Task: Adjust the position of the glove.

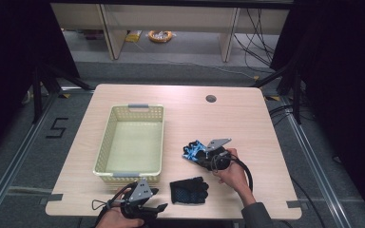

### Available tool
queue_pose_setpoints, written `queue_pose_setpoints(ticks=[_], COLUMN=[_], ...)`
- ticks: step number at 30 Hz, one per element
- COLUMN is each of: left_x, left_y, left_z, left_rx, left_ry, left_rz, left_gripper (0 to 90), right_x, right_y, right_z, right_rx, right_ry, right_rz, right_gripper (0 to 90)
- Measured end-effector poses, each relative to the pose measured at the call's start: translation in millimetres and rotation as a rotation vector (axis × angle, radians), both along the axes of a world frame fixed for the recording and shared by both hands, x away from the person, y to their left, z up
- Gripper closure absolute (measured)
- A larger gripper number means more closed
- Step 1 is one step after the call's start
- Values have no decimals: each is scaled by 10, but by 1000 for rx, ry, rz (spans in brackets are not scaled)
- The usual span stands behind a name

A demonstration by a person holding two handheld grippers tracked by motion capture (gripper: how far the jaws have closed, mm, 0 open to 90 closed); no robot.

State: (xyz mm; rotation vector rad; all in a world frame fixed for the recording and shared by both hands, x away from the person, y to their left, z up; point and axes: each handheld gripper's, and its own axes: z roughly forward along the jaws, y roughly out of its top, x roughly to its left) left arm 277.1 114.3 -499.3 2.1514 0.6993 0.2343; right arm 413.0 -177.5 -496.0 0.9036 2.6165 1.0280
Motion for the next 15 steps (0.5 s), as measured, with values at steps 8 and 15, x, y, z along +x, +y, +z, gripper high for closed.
queue_pose_setpoints(ticks=[8,15], left_x=[-3,0], left_y=[6,17], left_z=[11,31], left_rx=[-14,-27], left_ry=[5,-16], left_rz=[24,21], left_gripper=[409,406], right_x=[-145,-429], right_y=[-35,-60], right_z=[256,525], right_rx=[127,227], right_ry=[-33,-72], right_rz=[-114,-135], right_gripper=[870,871])
